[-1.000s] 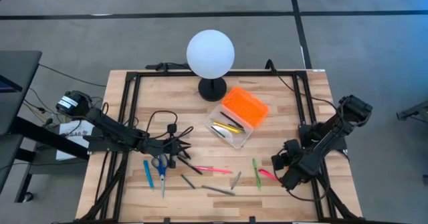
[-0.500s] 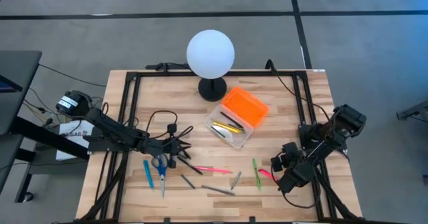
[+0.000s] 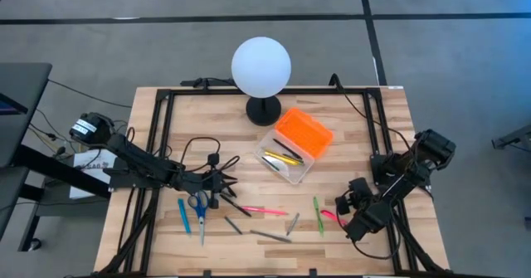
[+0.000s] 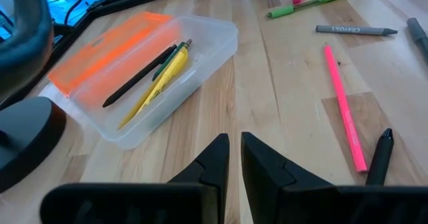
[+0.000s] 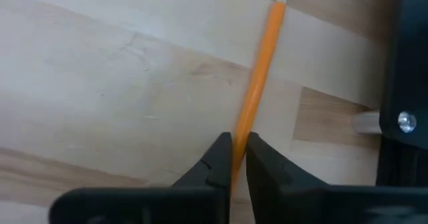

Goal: Pick & place school supplies into a supply box
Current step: Put the orange pencil into the orange supply box

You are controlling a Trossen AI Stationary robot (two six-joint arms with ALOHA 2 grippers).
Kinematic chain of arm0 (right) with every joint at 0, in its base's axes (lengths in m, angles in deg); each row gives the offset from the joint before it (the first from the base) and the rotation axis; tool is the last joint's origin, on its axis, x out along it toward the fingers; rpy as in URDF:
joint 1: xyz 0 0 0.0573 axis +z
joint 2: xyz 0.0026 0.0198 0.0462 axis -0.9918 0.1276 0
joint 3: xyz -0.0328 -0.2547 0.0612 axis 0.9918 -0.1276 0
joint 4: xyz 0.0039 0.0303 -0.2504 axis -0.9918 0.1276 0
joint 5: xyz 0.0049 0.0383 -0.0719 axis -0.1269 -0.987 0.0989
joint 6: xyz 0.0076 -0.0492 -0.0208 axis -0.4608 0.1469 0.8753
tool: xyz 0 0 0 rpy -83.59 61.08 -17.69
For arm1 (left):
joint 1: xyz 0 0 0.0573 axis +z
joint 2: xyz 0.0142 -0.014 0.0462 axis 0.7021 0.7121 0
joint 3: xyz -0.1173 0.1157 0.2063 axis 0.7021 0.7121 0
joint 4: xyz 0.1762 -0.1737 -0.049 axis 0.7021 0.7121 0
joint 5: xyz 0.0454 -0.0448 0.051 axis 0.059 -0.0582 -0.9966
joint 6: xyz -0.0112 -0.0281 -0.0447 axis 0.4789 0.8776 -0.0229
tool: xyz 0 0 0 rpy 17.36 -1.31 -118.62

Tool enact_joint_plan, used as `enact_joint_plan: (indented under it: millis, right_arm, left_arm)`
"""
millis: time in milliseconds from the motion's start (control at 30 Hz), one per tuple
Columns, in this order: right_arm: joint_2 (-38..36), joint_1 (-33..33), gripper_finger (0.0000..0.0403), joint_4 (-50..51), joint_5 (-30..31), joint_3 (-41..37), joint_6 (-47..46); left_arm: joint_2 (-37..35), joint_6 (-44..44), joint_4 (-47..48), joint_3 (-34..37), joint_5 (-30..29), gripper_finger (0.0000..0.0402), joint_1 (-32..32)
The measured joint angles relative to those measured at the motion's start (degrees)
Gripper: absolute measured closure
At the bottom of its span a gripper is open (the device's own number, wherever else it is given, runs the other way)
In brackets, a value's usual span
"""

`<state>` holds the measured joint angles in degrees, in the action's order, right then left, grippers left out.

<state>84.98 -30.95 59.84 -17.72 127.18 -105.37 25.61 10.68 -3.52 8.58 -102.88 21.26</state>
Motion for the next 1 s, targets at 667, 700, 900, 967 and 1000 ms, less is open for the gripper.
enact_joint_plan:
  millis: [667,700,900,967,1000]
  right_arm:
    - [0.2,-3.9,0.0394,-5.1,2.2,5.3,35.1]
    - [0.2,-4.7,0.0394,-5.6,1.9,5.8,37.3]
    - [0.3,-10.2,0.0377,-8.2,-3.2,7.9,48.3]
    - [0.2,-11.9,0.0371,-8.8,-4.5,7.9,51.7]
    - [0.2,-12.6,0.0369,-9.1,-4.9,7.9,53.4]
  left_arm:
    - [0.0,0.1,-1.2,0.0,0.0,0.0368,0.0]
    - [0.0,0.3,-1.2,0.0,0.0,0.0368,0.0]
    - [0.0,0.7,-1.2,0.0,0.0,0.0368,0.0]
    - [0.0,0.8,-1.2,0.0,0.0,0.0368,0.0]
    - [0.0,0.8,-1.2,0.0,0.0,0.0368,0.0]
